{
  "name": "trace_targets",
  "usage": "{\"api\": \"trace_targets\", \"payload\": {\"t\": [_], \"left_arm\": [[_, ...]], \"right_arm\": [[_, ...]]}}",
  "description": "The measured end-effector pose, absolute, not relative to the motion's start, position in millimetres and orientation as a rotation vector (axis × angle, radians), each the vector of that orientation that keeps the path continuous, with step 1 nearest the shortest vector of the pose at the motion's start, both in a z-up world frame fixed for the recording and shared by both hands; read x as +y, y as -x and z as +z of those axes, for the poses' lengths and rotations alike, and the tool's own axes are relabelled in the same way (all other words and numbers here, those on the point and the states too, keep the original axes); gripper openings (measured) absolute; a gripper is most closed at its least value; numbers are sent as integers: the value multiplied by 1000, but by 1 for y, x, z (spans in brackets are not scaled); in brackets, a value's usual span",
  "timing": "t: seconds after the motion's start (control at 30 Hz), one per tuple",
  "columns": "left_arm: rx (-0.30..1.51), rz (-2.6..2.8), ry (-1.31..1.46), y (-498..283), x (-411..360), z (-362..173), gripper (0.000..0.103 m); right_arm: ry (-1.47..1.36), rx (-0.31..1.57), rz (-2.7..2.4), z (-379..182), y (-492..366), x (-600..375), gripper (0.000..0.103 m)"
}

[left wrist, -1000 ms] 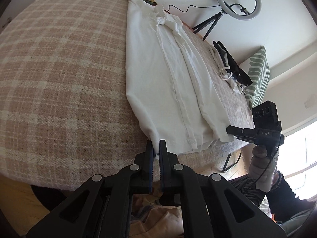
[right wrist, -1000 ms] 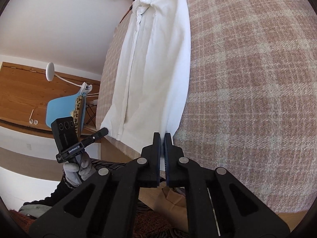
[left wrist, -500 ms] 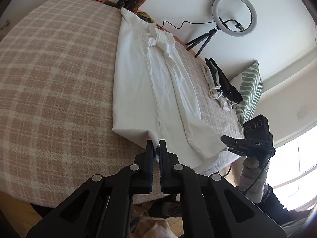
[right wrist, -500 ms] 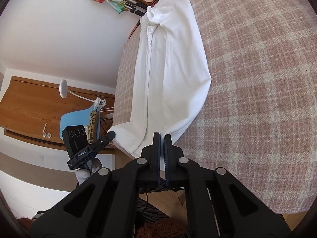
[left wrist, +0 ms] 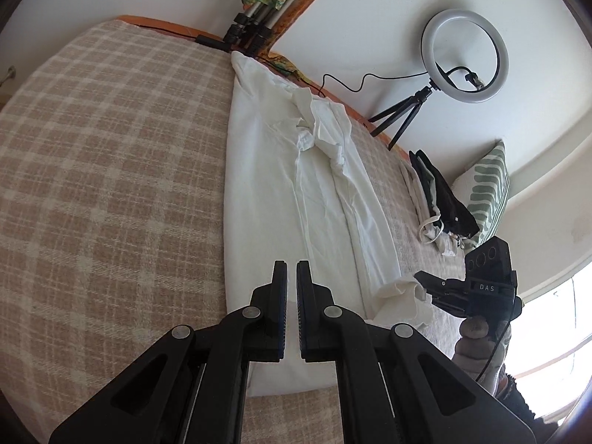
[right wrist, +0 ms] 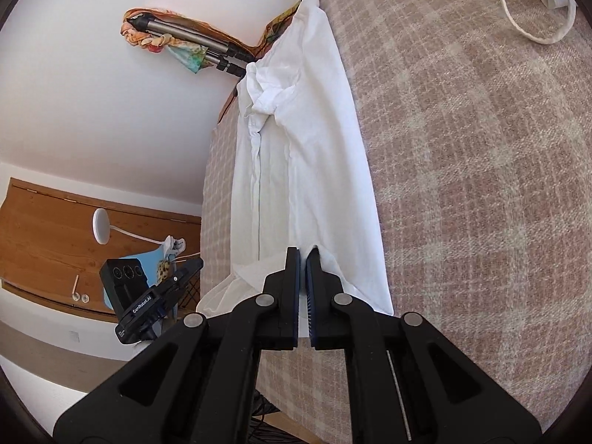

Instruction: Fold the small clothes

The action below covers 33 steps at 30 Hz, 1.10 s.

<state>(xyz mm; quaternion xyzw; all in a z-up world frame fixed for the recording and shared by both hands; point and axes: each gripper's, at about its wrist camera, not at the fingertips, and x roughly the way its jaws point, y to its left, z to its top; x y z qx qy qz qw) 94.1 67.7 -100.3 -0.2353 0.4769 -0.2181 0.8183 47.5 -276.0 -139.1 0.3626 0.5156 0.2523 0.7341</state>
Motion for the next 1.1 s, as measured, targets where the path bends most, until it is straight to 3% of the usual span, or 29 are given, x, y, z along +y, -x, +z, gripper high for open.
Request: {"api": "trace_targets", "payload": {"t": [0.17,0.57,0.63,0.67,0.7,0.97,1.03,1.1], "left_arm": [[1061,-518,384,-84,60,-108,10],[1063,-521,143,-76,24,-119,11],[1063,-510,111,-77,19,-121,27],[1059,-496,95,-78,18,-122,40],[1053,-488,83,-78,17,-123,41],[1009,-518,-56,-73,-4,-126,39],[996,-532,-79,-70,-8,-127,33],[989,-539,-77,-70,-8,-127,15]], "right_arm": [[-777,1156,551,-147,-47,-275,5],[-755,1160,568,-149,-41,-276,5],[-755,1164,570,-150,-42,-275,5],[-753,1166,570,-150,-42,-274,5],[-752,1167,570,-151,-42,-273,5],[-735,1166,570,-150,-45,-271,5],[-733,1169,566,-151,-45,-271,5],[-739,1172,559,-152,-45,-272,5]]}}
